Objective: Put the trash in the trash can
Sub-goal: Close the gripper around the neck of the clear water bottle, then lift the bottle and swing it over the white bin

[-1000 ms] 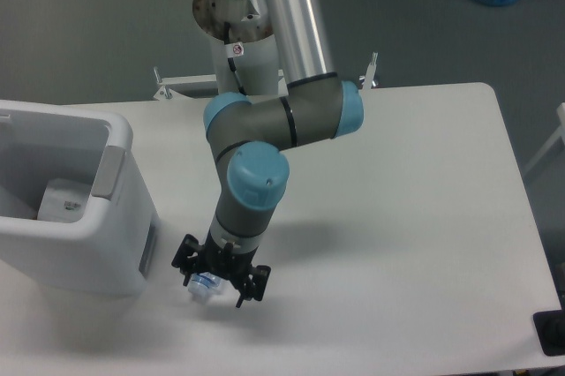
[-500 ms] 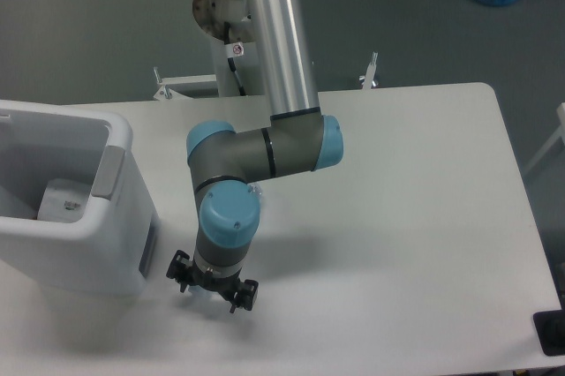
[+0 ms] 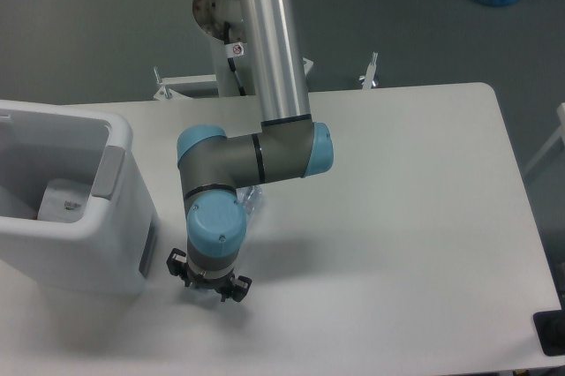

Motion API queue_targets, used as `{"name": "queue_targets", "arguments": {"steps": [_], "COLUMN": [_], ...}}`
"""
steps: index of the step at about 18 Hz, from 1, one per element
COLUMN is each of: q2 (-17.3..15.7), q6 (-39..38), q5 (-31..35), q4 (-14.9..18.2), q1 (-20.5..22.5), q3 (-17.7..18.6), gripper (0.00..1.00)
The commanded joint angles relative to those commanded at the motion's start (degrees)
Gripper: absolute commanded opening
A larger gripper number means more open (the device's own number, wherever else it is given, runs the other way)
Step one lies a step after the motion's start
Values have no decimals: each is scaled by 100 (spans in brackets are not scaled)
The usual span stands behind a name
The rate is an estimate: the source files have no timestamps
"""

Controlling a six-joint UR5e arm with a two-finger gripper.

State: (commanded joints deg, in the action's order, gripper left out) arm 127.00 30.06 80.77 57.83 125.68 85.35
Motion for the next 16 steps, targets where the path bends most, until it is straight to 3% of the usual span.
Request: {"name": "queue_targets", "arguments": {"steps": [4, 7, 11, 13, 16], "q2": [18, -44, -254, -351, -316], "q6": [-264, -264, -264, -282, -439], "q5": [9, -9, -218, -762, -1071], "q4": [18, 26, 79, 79, 70], "q1": [0, 9, 166, 403, 527], "q3": [-106, -263, -729, -1124, -1686], "gripper": [2, 0, 0, 0, 0]}}
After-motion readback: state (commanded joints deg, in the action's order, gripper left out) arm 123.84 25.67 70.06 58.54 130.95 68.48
